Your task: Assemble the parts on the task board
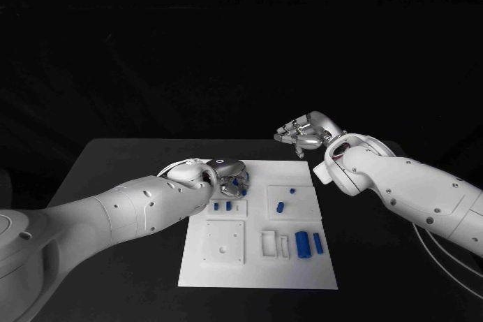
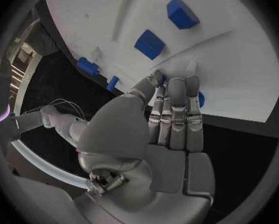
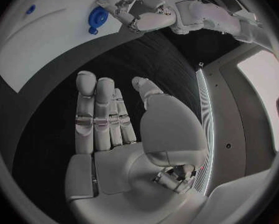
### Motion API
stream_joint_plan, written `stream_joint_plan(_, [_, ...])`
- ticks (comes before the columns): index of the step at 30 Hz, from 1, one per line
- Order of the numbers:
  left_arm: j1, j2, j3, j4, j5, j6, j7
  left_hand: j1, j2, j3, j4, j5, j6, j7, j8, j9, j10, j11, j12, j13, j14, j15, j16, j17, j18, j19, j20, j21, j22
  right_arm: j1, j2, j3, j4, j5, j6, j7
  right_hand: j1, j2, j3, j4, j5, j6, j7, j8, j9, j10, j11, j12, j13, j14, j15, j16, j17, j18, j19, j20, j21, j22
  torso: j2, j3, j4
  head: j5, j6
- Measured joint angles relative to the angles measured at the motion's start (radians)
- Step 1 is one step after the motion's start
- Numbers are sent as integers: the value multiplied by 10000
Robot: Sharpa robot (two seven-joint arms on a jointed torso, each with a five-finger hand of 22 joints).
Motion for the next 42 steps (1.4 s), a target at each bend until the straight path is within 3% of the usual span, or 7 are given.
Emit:
stream_joint_plan(7, [-17,49,7,-50,10,-29,4,0,0,55,55,0,-36,-36,0,0,0,0,0,0,32,-32,0,0,-41,-23,-23,19,0,12,1,2,11,-6,0,4,0,0,0,0,0,0,-1,0,0,0,0,0,0,0,0,0,0,-3,0,0,0,0,0,0,0,-22,-27])
stream_joint_plan(15, [-29,98,12,-112,18,-10,5,43,66,124,124,21,175,-26,0,0,254,-146,0,1,56,-56,44,4,81,-39,-39,82,-2,18,3,2,22,-10,1,5,0,0,0,0,0,0,-1,0,0,0,0,0,0,0,0,47,-53,-7,0,0,-57,0,-4,-1,1,-40,-56])
stream_joint_plan(35, [-38,189,36,-235,37,245,-1,231,590,30,77,117,808,-124,-42,-21,841,-306,-18,-22,428,-142,234,94,101,-2,-75,640,-9,29,23,2,32,-18,8,8,0,0,0,0,0,2,-2,0,0,0,-1,0,1,0,-1,46,-63,-15,0,-1,-57,0,-9,2,5,-67,-89])
stream_joint_plan(42, [-48,152,37,-182,61,208,-4,261,665,2,50,139,878,-126,-62,-3,976,-346,-21,-16,525,-192,276,106,83,88,-163,697,-11,33,23,2,37,-19,9,11,0,0,0,0,0,42,34,0,0,1,-1,0,-7,1,-1,46,-91,12,0,-1,-57,-1,-10,2,5,-67,-89])
